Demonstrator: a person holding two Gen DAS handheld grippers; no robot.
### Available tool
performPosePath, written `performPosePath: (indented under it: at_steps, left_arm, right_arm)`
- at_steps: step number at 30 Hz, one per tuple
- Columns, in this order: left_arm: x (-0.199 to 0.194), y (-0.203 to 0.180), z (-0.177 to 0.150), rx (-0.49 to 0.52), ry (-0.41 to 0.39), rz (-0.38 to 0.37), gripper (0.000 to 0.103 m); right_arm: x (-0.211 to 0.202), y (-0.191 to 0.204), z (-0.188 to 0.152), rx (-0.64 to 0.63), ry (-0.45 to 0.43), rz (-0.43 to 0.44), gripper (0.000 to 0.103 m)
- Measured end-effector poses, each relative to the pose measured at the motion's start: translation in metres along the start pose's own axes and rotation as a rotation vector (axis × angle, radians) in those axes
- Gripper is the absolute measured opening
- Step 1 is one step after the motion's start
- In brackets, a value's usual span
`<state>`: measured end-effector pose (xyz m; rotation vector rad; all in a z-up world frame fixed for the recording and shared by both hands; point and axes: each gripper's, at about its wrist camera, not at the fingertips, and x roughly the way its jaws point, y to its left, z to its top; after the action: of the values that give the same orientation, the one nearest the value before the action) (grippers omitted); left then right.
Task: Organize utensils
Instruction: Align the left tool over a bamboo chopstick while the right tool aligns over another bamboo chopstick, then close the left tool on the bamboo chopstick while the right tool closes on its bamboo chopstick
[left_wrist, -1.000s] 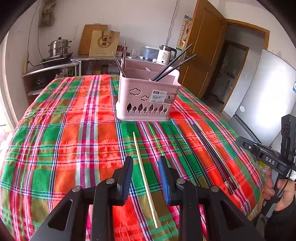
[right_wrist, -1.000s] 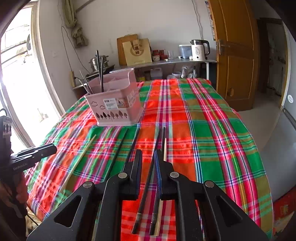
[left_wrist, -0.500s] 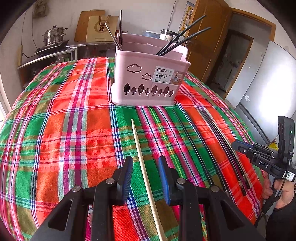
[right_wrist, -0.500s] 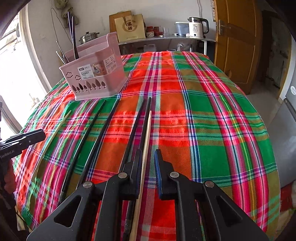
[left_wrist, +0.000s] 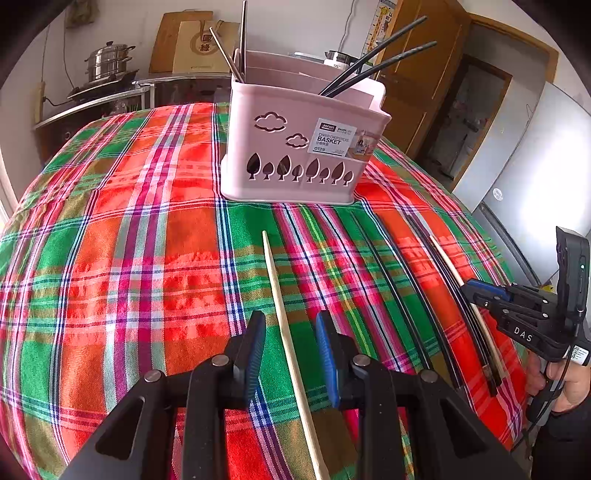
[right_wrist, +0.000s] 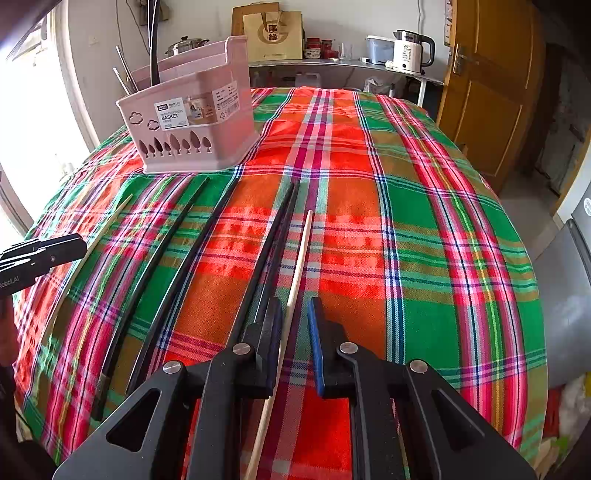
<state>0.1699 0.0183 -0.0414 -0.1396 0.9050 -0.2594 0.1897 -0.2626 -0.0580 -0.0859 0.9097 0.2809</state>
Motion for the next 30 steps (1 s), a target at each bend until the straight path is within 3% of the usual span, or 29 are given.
performPosePath:
  at_steps: [13,18,30]
  left_arm:
    - [0.027,-0.005,0.028,0.017,0.051,0.007,0.028]
    - [0.04,-0.012,0.035,0.047,0.075,0.043,0.028]
    - [0.058,-0.016,0.059,0.068,0.118,0.078,0.027]
  right_arm:
    - [0.023,-0.029,0.04,0.098,0.018,0.005,0.014]
    - [0.033,-0.032,0.052,0.103,0.029,0.0,0.014]
    - [0.041,-0.037,0.061,0.108,0.041,0.011,0.009]
